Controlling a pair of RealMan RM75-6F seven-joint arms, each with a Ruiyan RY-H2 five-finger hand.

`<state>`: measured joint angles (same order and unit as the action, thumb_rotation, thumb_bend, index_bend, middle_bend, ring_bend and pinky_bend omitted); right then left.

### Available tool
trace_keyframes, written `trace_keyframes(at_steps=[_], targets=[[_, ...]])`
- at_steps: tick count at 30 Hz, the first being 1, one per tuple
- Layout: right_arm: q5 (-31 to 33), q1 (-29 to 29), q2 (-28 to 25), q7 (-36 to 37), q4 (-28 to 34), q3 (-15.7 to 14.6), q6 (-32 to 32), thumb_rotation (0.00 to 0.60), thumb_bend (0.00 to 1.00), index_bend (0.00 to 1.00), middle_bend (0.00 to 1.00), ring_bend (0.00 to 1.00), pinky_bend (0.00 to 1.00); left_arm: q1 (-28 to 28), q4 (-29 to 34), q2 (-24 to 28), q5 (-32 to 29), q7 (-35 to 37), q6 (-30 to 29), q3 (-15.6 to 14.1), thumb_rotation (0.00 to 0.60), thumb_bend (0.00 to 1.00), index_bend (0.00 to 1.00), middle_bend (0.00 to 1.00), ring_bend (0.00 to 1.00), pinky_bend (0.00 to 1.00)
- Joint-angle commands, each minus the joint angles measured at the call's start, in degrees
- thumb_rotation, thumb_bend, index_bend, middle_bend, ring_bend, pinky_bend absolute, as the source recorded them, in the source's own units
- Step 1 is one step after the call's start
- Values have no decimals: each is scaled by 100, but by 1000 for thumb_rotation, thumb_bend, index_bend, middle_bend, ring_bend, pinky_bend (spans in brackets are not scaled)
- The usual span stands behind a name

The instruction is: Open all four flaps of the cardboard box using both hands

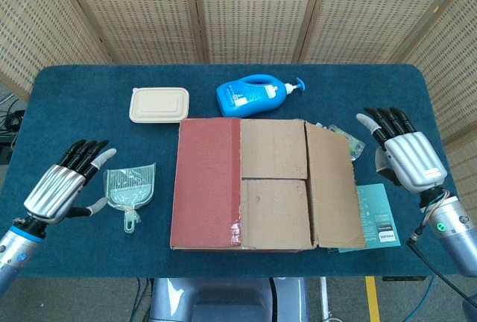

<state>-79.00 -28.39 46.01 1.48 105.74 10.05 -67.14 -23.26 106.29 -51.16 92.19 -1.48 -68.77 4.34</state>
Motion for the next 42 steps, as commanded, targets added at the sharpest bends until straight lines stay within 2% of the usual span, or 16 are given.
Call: trace_keyframes(at_steps=[1,6,8,10,12,15,19,22,23,25,30,33,42], targets=[[120,190,211,-202,37,-74,-220,600,878,25,4,0,0,-201,-62,102,135,235,142,94,515,296,38,0,0,0],[216,386,464,-411,-3,-189,-375,600,878,0,0,0,0,-583,-53,258,346,625,477,186,520,274,38,0,0,0],[245,442,559,-524,-24,-228,-413,600,878,0,0,0,0,-735,-51,304,400,721,616,224,544,266,38,0,0,0],[278,501,667,-637,-60,-261,-467,600,878,0,0,0,0,-886,-52,320,433,792,755,264,516,258,39,0,0,0],[300,558,790,-746,-108,-293,-534,600,878,0,0,0,0,-1043,-41,312,461,864,895,311,385,219,53,0,0,0],[315,644,975,-924,-176,-346,-620,600,883,0,0,0,0,-1364,-36,288,512,1167,1206,371,225,149,94,0,0,0],[331,732,1149,-1076,-227,-377,-711,600,903,0,0,0,0,-1782,-73,231,608,1801,1562,417,175,151,127,3,0,0],[347,782,1216,-1102,-238,-385,-761,600,901,0,0,0,0,-2019,-143,143,711,1994,1699,468,173,218,146,14,0,0],[344,805,1249,-1110,-246,-389,-787,600,900,0,0,0,0,-2135,-183,106,744,2055,1790,485,171,267,148,19,0,0],[347,843,1298,-1092,-258,-399,-811,600,901,0,0,0,0,-2319,-236,27,801,2130,1913,516,163,374,152,27,0,0],[365,926,1375,-1056,-311,-415,-856,600,903,0,0,0,0,-2758,-315,-172,839,2272,2268,586,123,715,159,40,0,0],[357,974,1406,-1007,-338,-415,-878,600,904,0,0,0,0,-3075,-375,-335,804,2329,2509,657,124,851,183,54,0,0],[333,1057,1394,-884,-366,-402,-894,600,904,0,0,0,0,-3684,-570,-868,560,2110,2945,842,123,897,262,128,1,0]])
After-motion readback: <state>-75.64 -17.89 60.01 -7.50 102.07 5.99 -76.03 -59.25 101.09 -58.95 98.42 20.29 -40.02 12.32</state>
